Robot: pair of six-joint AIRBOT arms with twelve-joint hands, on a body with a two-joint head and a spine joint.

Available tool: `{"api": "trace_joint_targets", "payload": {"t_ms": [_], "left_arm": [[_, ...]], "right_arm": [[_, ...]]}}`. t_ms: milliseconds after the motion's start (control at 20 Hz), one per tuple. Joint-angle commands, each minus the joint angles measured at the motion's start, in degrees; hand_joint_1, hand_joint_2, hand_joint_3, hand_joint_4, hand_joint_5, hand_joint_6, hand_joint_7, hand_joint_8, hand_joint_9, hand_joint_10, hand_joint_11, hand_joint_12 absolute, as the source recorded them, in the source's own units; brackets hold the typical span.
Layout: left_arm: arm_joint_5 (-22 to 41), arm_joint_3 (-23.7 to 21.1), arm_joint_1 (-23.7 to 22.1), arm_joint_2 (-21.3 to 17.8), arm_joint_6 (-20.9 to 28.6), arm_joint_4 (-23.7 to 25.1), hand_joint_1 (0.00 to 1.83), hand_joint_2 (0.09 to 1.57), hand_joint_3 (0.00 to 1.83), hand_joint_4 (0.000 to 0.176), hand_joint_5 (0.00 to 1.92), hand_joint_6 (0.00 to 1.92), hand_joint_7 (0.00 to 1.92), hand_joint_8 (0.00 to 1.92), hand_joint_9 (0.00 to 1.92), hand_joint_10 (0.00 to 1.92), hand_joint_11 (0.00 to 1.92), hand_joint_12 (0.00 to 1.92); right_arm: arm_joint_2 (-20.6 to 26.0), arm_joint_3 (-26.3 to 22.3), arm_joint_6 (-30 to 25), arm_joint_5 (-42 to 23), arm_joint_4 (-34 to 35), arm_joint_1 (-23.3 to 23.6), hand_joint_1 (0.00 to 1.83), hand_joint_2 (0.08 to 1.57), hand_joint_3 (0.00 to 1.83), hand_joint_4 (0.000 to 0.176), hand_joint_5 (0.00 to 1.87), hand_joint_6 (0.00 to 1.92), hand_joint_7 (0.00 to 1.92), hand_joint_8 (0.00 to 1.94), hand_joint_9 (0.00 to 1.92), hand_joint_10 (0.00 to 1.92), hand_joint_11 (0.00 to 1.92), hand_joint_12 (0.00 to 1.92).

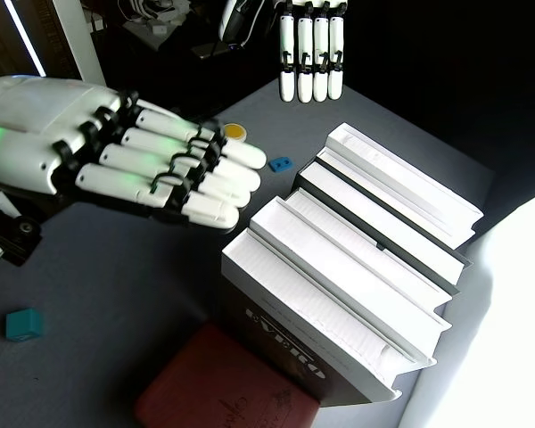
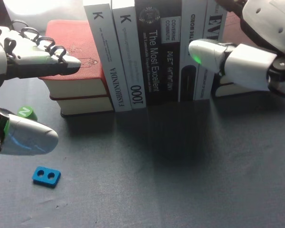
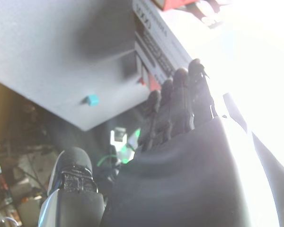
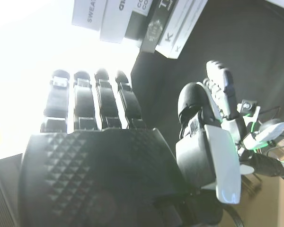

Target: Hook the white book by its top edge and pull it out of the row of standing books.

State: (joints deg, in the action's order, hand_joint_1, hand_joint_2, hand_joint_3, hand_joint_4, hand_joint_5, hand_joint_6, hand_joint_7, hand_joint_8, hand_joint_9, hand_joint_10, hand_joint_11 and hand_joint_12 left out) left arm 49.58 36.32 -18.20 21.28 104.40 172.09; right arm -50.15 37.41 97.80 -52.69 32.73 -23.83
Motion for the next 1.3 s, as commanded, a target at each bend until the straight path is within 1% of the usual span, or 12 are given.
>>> {"api": "trace_joint_targets", "payload": {"t_ms": [0,250,450,600,700,1050,1250], "left_arm": [[-5.24,0.22,-0.54,0.15,-0.03,0.48,0.0,1.15,0.01,0.0,0.0,0.0,0.0,0.0,0.0,0.0,0.0,0.0],[-5.25,0.96,-0.45,0.16,-0.08,0.48,0.0,1.16,0.01,0.0,0.0,0.0,0.0,0.0,0.0,0.0,0.0,0.0],[-5.25,1.33,-0.88,0.29,-0.05,0.48,0.0,1.16,0.01,0.0,0.0,0.0,0.0,0.0,0.0,0.0,0.0,0.0],[-5.25,1.98,-1.18,1.14,-0.08,0.48,0.0,1.16,0.01,0.0,0.03,0.01,0.02,0.01,0.0,0.0,0.0,0.0],[-5.25,2.19,-1.12,1.39,-0.1,0.48,0.0,1.16,0.01,0.0,0.02,0.0,0.0,0.0,0.0,0.0,0.0,0.0],[-5.25,3.05,-1.82,1.39,-0.05,0.48,0.0,1.16,0.01,0.0,0.0,0.0,0.0,0.0,0.0,0.0,0.0,0.0],[-5.25,2.9,-1.84,1.39,-0.05,0.48,0.0,1.16,0.01,0.0,0.0,0.0,0.0,0.0,0.0,0.0,0.0,0.0]], "right_arm": [[-0.09,0.41,0.21,-6.21,-2.73,0.94,0.0,1.31,0.02,0.0,0.06,0.01,0.05,0.0,0.01,0.02,0.0,0.0],[-3.7,4.94,0.53,-6.55,-2.71,1.87,0.0,1.31,0.02,0.0,0.06,0.01,0.05,0.0,0.01,0.01,0.0,0.0],[-6.21,8.37,1.48,-6.59,-2.69,1.62,0.0,1.3,0.01,0.0,0.08,0.01,0.06,0.0,0.03,0.02,0.0,0.0],[-7.48,10.16,1.92,-5.74,-2.7,1.33,0.0,1.3,0.01,0.0,0.08,0.01,0.06,0.0,0.02,0.01,0.0,0.0],[-8.43,11.1,3.13,-4.62,-2.69,1.12,0.0,1.3,0.01,0.0,0.07,0.01,0.06,0.0,0.02,0.01,0.0,0.0],[-9.13,11.76,4.29,-2.7,-2.7,-0.01,0.0,1.3,0.01,0.0,0.08,0.01,0.06,0.0,0.02,0.01,0.0,0.0],[-8.58,10.34,6.71,-3.4,-2.71,-0.92,0.0,1.3,0.0,0.0,0.09,0.01,0.07,0.0,0.03,0.01,0.0,0.0]]}}
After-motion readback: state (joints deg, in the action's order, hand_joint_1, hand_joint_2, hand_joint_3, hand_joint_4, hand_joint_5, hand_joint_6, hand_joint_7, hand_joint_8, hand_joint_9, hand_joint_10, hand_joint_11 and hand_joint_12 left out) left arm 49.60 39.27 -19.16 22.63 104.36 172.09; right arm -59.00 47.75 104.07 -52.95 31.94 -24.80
